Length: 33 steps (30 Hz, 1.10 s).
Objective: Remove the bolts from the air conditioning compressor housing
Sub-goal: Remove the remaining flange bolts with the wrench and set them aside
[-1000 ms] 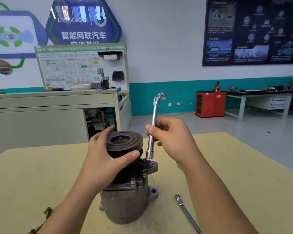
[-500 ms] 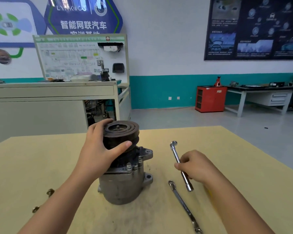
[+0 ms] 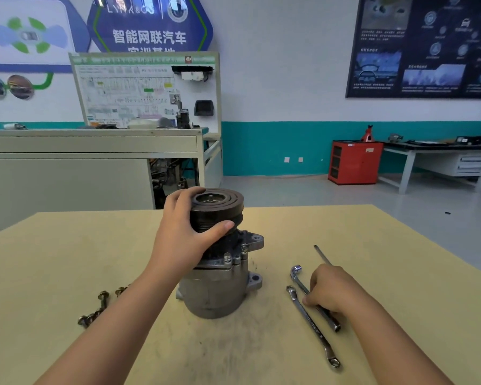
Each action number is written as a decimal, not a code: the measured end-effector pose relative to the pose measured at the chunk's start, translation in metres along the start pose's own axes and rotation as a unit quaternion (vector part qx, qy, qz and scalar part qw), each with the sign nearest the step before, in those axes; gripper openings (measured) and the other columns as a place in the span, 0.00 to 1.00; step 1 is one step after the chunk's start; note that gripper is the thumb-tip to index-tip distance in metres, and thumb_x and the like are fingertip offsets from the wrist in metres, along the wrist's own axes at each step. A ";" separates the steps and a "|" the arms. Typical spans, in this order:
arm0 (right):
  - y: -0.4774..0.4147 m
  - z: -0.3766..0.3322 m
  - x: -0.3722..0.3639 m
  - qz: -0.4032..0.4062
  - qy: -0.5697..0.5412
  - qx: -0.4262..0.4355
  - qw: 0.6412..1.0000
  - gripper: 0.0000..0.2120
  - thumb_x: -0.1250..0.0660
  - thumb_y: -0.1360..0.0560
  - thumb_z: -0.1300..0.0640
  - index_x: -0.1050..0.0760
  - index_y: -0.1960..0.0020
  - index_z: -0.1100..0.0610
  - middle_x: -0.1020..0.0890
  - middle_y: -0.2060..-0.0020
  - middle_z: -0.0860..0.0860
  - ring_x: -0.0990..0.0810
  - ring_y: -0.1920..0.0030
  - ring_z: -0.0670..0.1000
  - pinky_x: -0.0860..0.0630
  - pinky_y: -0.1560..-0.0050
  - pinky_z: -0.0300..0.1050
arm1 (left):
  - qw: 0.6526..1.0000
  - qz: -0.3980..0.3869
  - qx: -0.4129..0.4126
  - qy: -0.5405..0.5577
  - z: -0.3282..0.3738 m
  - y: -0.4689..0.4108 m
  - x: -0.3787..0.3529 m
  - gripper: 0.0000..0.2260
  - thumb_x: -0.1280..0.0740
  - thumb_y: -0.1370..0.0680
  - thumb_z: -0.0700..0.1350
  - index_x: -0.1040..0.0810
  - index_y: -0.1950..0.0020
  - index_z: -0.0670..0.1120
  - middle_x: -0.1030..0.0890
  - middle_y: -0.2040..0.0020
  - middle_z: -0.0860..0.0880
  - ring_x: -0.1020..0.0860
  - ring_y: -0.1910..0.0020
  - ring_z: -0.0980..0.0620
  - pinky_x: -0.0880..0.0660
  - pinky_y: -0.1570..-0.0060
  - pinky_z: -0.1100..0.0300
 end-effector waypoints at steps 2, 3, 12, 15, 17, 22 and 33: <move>0.000 0.000 -0.002 -0.003 0.008 -0.001 1.000 0.08 0.31 0.29 0.54 0.22 0.54 0.58 0.22 0.59 0.52 0.23 0.58 0.51 0.34 0.71 0.36 | 1.000 -0.001 0.001 -0.001 -0.001 0.000 0.000 0.34 0.26 0.34 0.58 0.33 0.31 0.53 0.33 0.33 0.51 0.32 0.38 0.55 0.35 0.42 0.62; -0.001 -0.001 -0.002 -0.003 0.014 0.001 1.000 0.07 0.30 0.29 0.54 0.23 0.55 0.57 0.22 0.58 0.52 0.23 0.58 0.51 0.34 0.71 0.36 | 1.000 -0.001 0.001 -0.001 -0.001 0.000 0.000 0.34 0.26 0.34 0.58 0.33 0.31 0.53 0.33 0.33 0.51 0.32 0.37 0.55 0.35 0.42 0.62; 0.005 -0.009 0.006 0.006 0.022 0.036 0.999 0.20 0.28 0.33 0.44 0.34 0.67 0.56 0.30 0.71 0.49 0.30 0.70 0.48 0.38 0.71 0.40 | 1.000 0.006 -0.014 -0.016 -0.004 0.009 0.002 0.47 0.23 0.35 0.55 0.48 0.24 0.53 0.39 0.28 0.51 0.38 0.31 0.55 0.38 0.37 0.61; 0.012 -0.017 -0.003 -0.046 0.075 0.053 0.995 0.23 0.26 0.35 0.44 0.38 0.68 0.54 0.33 0.72 0.48 0.33 0.72 0.47 0.39 0.74 0.40 | 0.997 -0.016 -0.041 -0.067 -0.008 0.017 0.002 0.47 0.25 0.32 0.56 0.52 0.23 0.53 0.42 0.25 0.50 0.40 0.29 0.54 0.38 0.33 0.56; 0.014 -0.021 -0.007 -0.054 0.100 0.057 0.992 0.21 0.26 0.33 0.47 0.37 0.68 0.54 0.32 0.71 0.48 0.29 0.67 0.50 0.37 0.73 0.39 | 0.997 -0.021 -0.042 -0.059 -0.015 0.021 0.003 0.48 0.26 0.32 0.56 0.54 0.22 0.53 0.41 0.25 0.52 0.39 0.28 0.53 0.37 0.29 0.48; 0.020 -0.033 -0.011 -0.010 0.144 0.068 0.987 0.15 0.33 0.29 0.55 0.39 0.67 0.53 0.32 0.68 0.47 0.30 0.67 0.48 0.39 0.74 0.38 | 0.998 -0.027 -0.019 0.045 -0.033 0.041 -0.002 0.51 0.27 0.38 0.64 0.60 0.28 0.69 0.43 0.33 0.71 0.40 0.29 0.61 0.37 0.29 0.53; 0.018 -0.053 -0.010 0.026 -0.250 0.112 0.961 0.08 0.40 0.28 0.63 0.23 0.53 0.56 0.23 0.70 0.51 0.27 0.74 0.47 0.35 0.74 0.37 | 0.999 -0.025 -0.025 0.034 -0.045 0.055 -0.009 0.53 0.22 0.40 0.59 0.52 0.25 0.61 0.41 0.27 0.57 0.40 0.28 0.55 0.39 0.29 0.52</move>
Point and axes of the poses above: each hand's wrist, its own y-axis away from the middle knuckle, its own x-axis out of the back of the hand, z = x × y, the point moved 6 cm from there along -y, towards the middle knuckle
